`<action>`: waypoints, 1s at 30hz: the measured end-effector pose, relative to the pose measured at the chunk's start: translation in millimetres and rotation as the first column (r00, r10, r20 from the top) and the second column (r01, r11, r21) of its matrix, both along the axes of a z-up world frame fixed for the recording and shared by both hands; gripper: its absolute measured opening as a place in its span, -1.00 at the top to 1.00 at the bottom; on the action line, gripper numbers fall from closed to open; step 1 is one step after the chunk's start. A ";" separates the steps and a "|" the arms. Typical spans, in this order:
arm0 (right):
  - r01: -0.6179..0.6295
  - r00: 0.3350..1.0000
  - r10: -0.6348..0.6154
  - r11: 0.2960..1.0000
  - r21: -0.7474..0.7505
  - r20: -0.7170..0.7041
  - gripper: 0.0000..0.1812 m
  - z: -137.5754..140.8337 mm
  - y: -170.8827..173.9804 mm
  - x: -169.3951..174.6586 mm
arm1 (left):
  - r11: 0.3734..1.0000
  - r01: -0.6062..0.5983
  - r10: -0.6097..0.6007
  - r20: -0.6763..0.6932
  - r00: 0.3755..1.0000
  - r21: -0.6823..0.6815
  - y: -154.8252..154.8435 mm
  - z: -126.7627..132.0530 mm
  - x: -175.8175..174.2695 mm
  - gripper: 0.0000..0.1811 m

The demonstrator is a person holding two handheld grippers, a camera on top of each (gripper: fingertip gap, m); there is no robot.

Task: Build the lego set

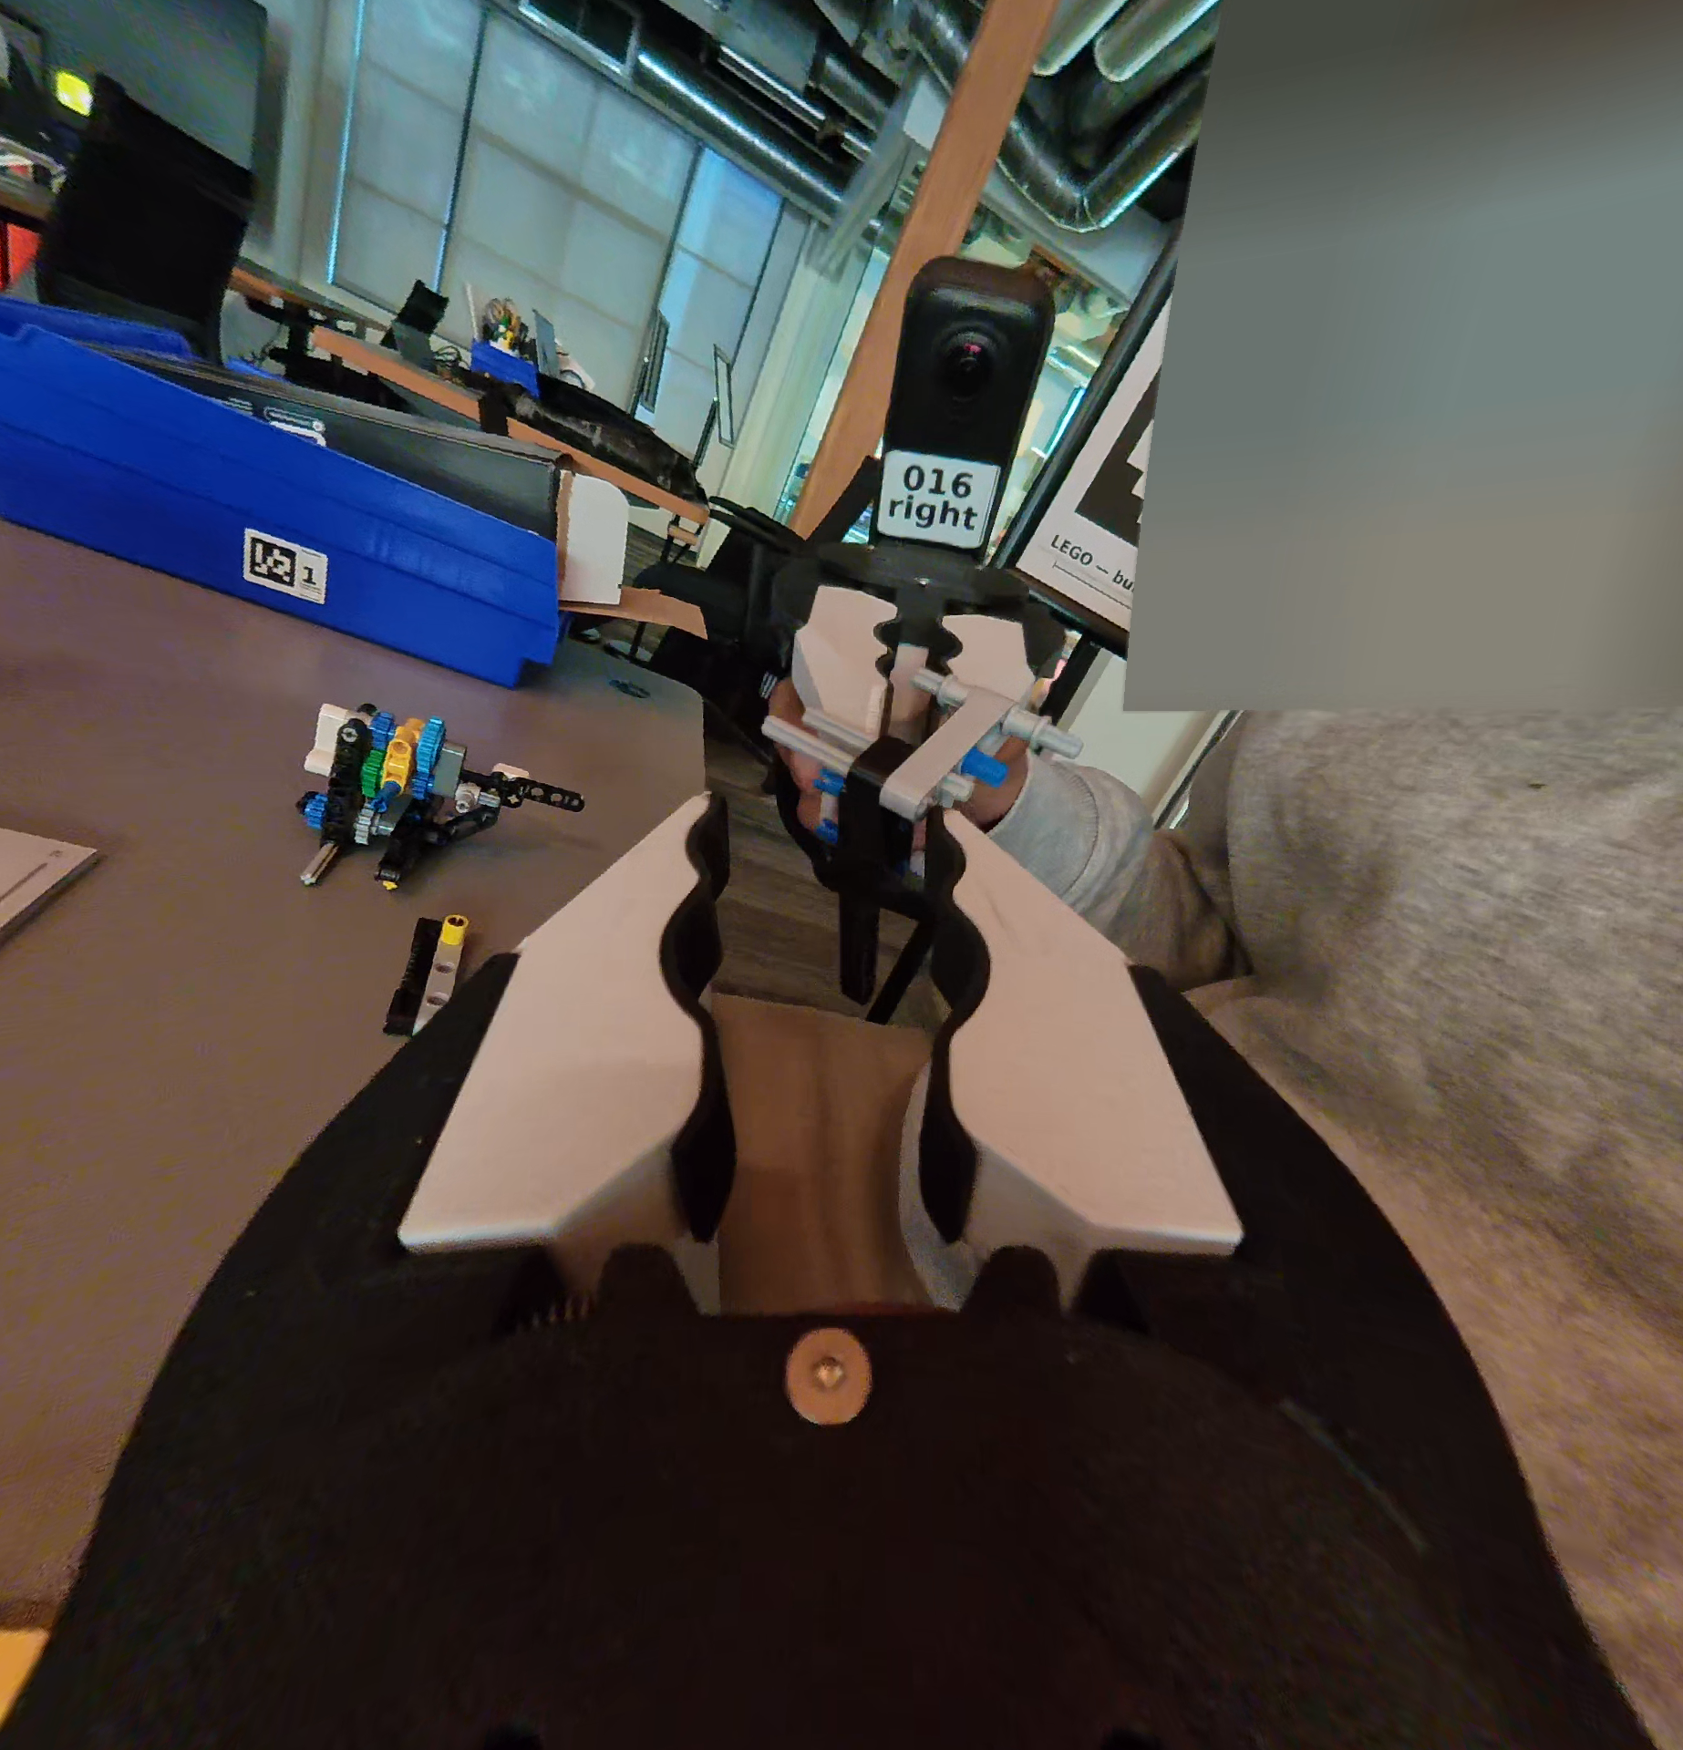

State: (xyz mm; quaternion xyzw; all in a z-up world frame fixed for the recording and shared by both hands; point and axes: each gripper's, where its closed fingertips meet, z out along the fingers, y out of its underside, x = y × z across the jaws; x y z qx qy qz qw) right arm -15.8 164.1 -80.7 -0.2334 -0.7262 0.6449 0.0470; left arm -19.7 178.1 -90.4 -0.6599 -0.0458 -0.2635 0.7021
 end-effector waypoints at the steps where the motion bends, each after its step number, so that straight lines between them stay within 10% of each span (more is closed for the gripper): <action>1: -0.005 1.000 0.005 1.000 -0.011 -0.002 0.93 1.1 -0.3 0.8 | 1.000 0.006 -0.006 0.008 1.000 0.008 -0.2 1.4 0.5 0.58; 30: 0.093 0.995 -0.090 0.991 -0.100 0.034 0.90 6.3 16.3 -15.5 | 0.982 -0.067 0.046 0.118 0.992 0.178 -3.4 26.3 -8.4 0.97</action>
